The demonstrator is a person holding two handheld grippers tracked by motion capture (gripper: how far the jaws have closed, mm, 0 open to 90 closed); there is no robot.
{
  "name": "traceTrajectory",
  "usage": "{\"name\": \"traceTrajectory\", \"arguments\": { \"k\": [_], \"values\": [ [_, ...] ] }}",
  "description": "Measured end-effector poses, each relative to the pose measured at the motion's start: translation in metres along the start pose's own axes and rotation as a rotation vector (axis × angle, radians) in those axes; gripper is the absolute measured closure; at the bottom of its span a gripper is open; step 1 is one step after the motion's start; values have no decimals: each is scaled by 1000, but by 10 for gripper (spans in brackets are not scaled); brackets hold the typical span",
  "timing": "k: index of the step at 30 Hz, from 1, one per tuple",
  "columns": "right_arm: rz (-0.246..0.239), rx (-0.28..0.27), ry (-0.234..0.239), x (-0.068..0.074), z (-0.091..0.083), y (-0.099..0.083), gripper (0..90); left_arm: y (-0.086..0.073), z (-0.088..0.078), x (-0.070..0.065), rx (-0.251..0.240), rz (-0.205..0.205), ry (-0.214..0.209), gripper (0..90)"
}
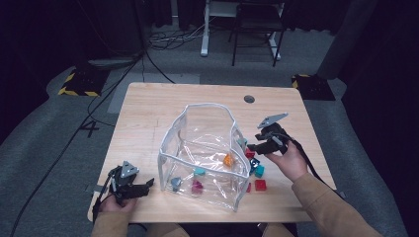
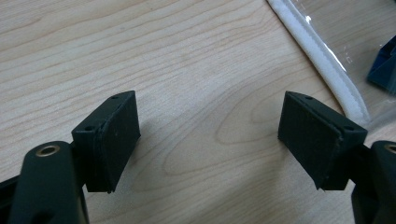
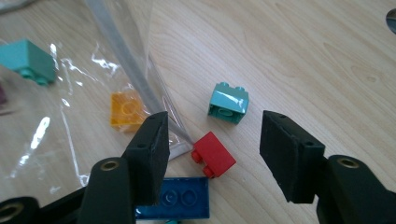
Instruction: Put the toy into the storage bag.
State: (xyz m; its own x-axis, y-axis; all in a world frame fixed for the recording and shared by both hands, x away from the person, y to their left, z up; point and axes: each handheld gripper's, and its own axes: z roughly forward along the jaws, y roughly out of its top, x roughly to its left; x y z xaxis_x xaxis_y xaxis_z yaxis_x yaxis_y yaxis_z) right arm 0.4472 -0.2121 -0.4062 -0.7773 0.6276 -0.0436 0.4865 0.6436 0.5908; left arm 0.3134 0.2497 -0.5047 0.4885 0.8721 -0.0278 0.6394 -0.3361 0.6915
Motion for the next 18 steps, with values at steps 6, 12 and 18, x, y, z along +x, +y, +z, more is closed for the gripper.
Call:
{"name": "traceTrajectory", "arguments": {
  "k": [6, 12, 18],
  "values": [
    [-15, 70, -28, 0, 20, -2, 453, 0, 0, 0, 0, 0, 0, 211],
    [44, 103, 28, -10, 32, -9, 454, 0, 0, 0, 0, 0, 0, 211],
    [43, 126, 35, -12, 41, -15, 462, 0, 0, 0, 1, 1, 0, 211]
  ]
}}
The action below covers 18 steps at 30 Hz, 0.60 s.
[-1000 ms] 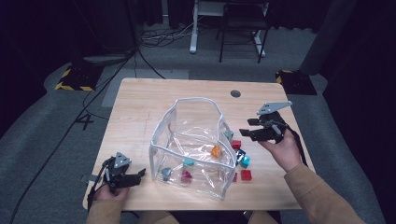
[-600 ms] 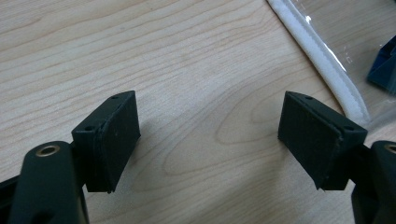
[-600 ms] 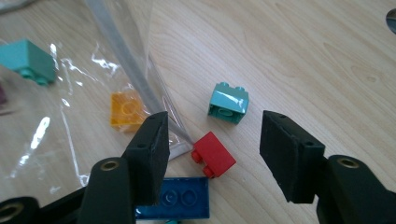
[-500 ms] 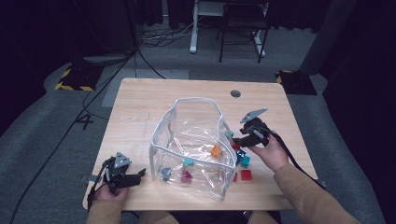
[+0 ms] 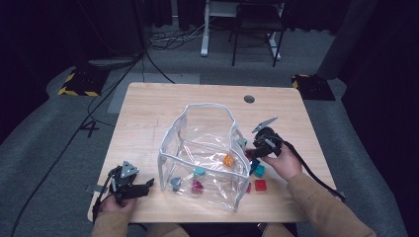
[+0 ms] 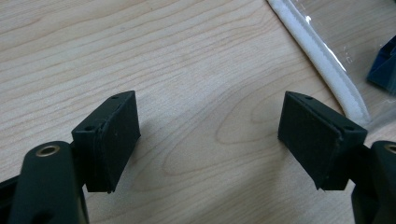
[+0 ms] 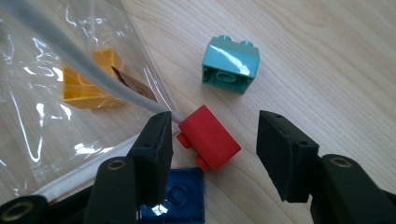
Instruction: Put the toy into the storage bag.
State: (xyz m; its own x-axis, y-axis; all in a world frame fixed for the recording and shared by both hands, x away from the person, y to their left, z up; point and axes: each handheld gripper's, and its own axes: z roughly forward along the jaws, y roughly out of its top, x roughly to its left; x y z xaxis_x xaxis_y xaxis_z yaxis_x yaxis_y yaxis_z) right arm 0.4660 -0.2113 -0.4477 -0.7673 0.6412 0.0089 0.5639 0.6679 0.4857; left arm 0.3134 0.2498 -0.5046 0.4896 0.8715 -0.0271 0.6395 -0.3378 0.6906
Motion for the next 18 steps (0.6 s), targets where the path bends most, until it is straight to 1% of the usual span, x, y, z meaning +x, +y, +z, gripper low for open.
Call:
{"name": "traceTrajectory", "arguments": {
  "k": [1, 3, 4, 5, 8, 10, 11, 13, 17, 18],
  "values": [
    [15, 8, 8, -1, 2, -1, 462, 0, 0, 0, 0, 0, 0, 211],
    [22, 19, 18, -4, 6, -3, 478, 0, 0, 0, -1, -1, 0, 211],
    [20, 29, 16, -4, 8, -4, 499, 0, 0, 0, -1, -1, 0, 211],
    [10, 34, 14, -4, 9, -4, 523, 0, 0, 0, 0, 0, 0, 211],
    [-11, 41, 18, -1, 10, -4, 640, 0, 0, 0, -1, -2, 0, 211],
    [-19, 40, 11, 0, 10, -4, 671, 0, 0, 0, -1, -1, 0, 211],
    [-19, 40, 14, 0, 9, -4, 671, 0, 0, 0, -1, -2, 0, 211],
    [-21, 38, 2, 0, 7, -4, 672, 0, 0, 0, -1, -1, 0, 211],
    [-18, 6, -1, -2, -4, -4, 672, 0, 0, 0, -1, -1, 0, 211],
    [-7, -3, -1, -2, -8, -4, 672, 0, 0, 0, -1, -1, 0, 211]
  ]
}}
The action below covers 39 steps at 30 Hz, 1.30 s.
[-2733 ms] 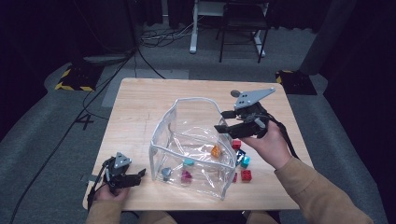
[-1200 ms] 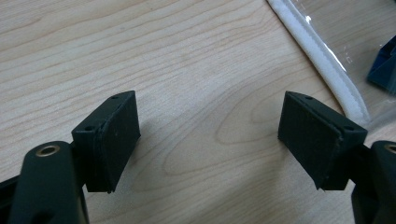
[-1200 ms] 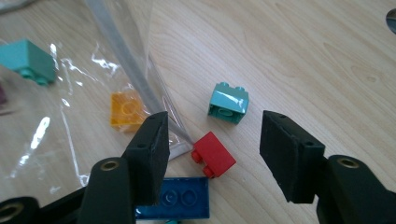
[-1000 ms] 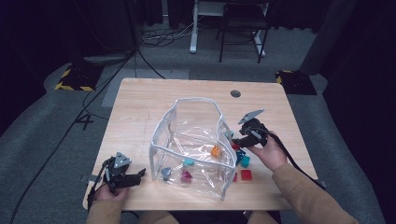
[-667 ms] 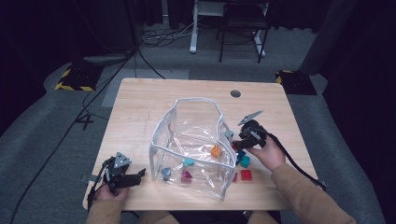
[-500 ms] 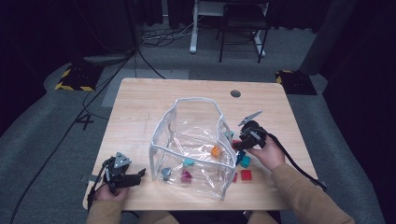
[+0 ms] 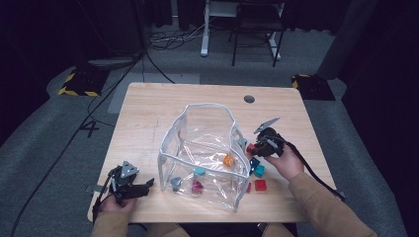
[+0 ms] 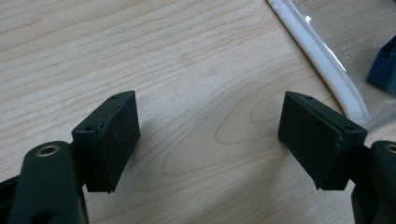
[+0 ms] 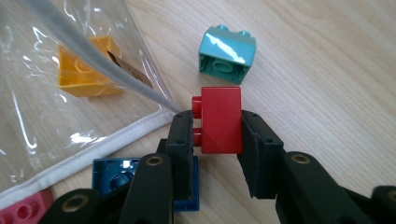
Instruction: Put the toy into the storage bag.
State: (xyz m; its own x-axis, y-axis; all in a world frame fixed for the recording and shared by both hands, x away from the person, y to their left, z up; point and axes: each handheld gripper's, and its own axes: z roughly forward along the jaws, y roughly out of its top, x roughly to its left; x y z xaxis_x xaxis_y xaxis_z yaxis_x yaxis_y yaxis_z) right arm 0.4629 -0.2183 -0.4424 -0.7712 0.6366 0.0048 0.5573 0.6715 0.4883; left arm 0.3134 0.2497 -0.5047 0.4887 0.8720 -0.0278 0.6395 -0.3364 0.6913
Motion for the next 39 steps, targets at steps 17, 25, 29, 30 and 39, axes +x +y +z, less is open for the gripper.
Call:
{"name": "traceTrajectory", "arguments": {
  "k": [17, 25, 29, 30, 39],
  "values": [
    [-12, -123, 9, 12, -58, 10, 673, 0, 0, 0, 0, 0, 0, 211],
    [-25, -199, 24, 18, -85, 18, 673, 0, 0, 0, 0, 1, 1, 210],
    [-35, -238, 30, 22, -100, 21, 673, -1, -1, -1, 0, 0, 2, 208],
    [-38, -248, 34, 23, -103, 22, 673, -1, -1, -1, 1, 0, 2, 208],
    [-56, -321, 36, 27, -130, 36, 673, -1, 0, -1, -1, -1, 3, 206]
  ]
}}
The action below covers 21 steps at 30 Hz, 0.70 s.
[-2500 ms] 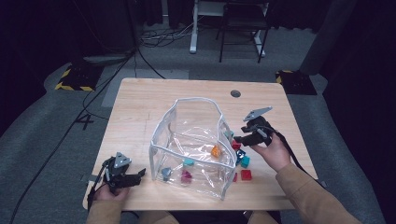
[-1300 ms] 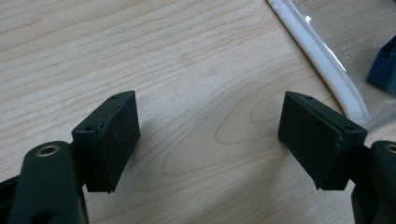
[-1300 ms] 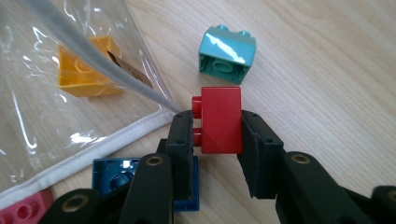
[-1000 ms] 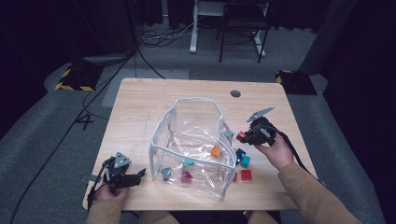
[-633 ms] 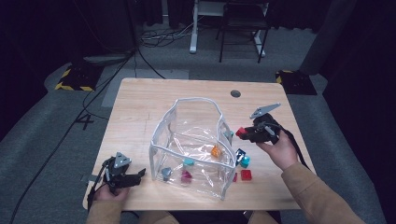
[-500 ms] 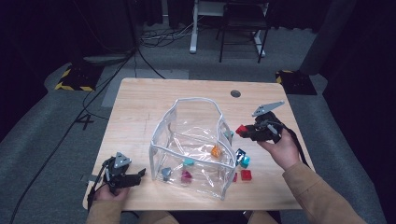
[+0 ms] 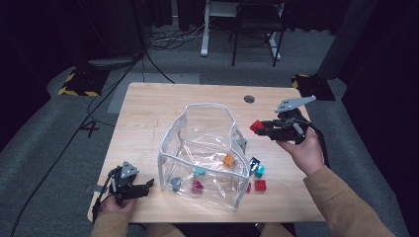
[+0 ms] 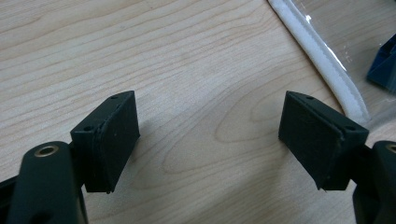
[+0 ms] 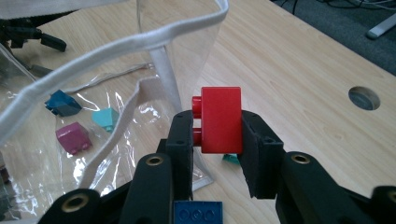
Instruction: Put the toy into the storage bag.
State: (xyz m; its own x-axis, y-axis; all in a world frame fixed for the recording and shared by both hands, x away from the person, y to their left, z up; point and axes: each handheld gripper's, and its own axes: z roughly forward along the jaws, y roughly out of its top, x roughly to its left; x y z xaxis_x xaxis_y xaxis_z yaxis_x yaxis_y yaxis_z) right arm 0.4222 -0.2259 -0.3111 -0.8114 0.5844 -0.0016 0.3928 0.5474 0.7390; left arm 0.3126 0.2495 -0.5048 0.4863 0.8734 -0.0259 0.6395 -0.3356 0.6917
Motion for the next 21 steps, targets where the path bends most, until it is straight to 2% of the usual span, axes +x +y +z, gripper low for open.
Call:
{"name": "traceTrajectory", "arguments": {
  "k": [12, 16, 21],
  "values": [
    [-31, -95, 25, 14, -19, 26, 673, 0, 0, 0, 0, 0, 1, 206],
    [-69, -111, 29, 25, -20, 38, 673, 0, 0, 0, 0, 0, 1, 206],
    [-100, -104, 40, 35, -15, 53, 673, 0, 0, 0, 0, 0, 1, 206]
  ]
}}
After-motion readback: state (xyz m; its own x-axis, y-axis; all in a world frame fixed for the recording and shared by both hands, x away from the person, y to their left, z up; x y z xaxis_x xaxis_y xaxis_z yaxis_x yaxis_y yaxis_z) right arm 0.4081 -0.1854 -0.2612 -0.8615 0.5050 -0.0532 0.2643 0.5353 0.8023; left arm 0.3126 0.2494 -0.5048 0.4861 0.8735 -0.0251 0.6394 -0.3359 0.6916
